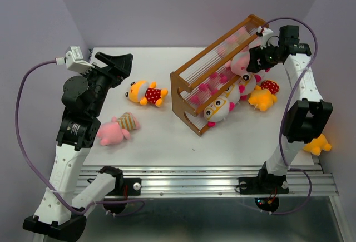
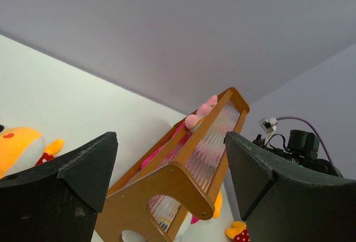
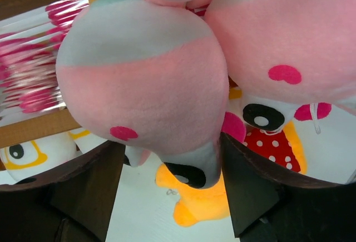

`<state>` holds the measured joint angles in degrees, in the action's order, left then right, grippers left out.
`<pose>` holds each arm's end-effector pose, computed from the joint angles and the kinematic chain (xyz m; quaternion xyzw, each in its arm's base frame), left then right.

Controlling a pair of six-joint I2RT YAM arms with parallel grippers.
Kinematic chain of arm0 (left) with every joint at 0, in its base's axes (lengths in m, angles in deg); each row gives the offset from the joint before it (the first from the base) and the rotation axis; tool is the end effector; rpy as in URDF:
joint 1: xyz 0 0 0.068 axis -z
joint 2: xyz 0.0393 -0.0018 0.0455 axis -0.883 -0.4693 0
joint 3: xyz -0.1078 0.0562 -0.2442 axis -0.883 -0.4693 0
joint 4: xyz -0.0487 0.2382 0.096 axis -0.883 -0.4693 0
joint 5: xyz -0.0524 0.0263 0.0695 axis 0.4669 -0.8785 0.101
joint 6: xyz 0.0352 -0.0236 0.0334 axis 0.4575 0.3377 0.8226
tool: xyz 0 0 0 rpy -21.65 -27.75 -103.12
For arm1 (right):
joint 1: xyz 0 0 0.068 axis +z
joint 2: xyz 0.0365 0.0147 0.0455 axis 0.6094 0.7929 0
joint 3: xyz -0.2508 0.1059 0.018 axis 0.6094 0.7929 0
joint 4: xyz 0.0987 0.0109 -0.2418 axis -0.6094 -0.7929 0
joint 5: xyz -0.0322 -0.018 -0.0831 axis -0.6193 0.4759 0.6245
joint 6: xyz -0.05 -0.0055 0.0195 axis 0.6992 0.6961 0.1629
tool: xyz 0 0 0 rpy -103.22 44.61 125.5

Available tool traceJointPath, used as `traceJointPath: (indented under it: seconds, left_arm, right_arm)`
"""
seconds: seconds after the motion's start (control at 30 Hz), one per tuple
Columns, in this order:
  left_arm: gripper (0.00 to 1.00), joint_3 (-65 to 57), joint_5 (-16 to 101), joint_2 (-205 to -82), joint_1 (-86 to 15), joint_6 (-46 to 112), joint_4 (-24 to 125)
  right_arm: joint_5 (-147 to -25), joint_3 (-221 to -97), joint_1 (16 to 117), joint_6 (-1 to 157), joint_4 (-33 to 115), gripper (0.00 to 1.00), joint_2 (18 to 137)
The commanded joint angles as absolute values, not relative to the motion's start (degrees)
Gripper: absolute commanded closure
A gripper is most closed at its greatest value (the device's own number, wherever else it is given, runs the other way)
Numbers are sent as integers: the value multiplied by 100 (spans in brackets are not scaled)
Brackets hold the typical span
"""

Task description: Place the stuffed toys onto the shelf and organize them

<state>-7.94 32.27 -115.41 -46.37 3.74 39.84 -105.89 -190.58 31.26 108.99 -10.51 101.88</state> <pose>0.1523 -0.0415 0.4742 -0.1506 0.6091 -0.3599 0.6905 0.4017 -0.0275 0.3523 -0.2239 0.8891 0.1323 0.3766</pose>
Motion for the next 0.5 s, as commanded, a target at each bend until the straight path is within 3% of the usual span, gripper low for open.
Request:
traceJointPath:
  seconds: [0.0,0.47]
  left_arm:
    - [11,-735,3273,-11462,-4663,422,4262]
    - [11,-788,3238,-11436,-4663,501,4103]
  right_arm:
    - [-10293,-19357,3113,10786,-704,25,10096]
    - [-9959,-19463,3060,10592,-502,25,9849]
